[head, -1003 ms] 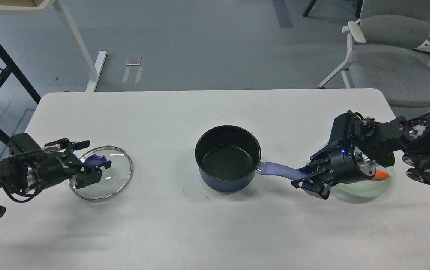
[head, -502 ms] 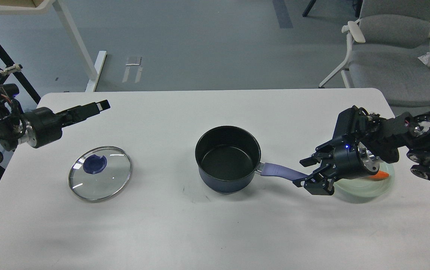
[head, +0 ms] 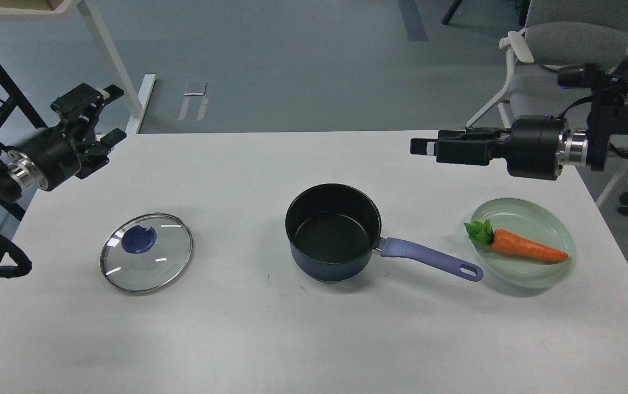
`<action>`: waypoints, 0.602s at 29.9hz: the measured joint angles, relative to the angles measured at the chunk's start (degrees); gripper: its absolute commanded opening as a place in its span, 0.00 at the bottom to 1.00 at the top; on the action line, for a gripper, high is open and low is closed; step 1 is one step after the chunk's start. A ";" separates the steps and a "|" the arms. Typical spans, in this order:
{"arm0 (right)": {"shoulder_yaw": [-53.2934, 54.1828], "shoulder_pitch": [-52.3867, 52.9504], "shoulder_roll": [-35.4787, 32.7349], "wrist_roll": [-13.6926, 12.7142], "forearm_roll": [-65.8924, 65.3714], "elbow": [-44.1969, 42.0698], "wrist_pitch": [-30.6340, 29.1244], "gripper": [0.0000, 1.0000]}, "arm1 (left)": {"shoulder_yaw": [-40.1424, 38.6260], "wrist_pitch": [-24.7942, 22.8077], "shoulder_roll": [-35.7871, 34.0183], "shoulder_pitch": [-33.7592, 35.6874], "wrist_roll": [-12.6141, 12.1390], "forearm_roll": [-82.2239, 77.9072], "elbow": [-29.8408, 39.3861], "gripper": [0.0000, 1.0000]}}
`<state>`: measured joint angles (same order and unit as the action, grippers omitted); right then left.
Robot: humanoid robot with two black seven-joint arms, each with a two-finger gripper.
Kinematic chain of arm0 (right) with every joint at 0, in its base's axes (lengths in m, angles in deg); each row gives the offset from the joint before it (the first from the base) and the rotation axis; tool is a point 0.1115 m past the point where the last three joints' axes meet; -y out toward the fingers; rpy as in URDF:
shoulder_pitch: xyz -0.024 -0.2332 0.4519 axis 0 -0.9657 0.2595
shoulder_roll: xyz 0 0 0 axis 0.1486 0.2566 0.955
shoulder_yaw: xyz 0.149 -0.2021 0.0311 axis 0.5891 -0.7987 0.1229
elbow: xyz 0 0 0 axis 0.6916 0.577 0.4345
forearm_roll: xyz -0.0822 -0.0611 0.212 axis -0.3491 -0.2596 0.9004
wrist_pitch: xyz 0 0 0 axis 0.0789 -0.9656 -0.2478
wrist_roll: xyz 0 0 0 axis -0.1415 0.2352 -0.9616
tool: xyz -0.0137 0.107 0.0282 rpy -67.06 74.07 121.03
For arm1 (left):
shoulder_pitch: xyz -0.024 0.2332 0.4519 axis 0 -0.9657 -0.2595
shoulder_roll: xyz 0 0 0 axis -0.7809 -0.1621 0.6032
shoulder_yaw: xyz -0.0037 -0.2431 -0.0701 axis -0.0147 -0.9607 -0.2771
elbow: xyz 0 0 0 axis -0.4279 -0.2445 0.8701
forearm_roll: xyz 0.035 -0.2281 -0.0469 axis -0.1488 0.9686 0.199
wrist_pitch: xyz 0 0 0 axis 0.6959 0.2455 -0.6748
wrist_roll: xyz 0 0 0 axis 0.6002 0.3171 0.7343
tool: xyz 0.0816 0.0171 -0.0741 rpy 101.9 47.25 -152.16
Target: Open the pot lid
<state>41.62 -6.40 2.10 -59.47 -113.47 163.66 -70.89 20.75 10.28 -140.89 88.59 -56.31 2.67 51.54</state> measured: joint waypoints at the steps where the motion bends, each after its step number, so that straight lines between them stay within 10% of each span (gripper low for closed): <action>1: 0.07 -1.00 0.26 0.00 5.10 -0.44 1.62 0.98 | 0.00 -0.01 0.34 -0.08 0.00 1.73 0.00 0.99; 18: 26.92 -28.58 18.25 0.00 48.85 -11.57 17.67 0.99 | -13.98 -8.84 12.88 -9.90 0.02 14.24 -8.92 0.99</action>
<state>68.54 -34.98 20.35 -59.47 -64.62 152.09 -53.22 6.77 1.44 -128.01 78.69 -56.29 16.92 42.62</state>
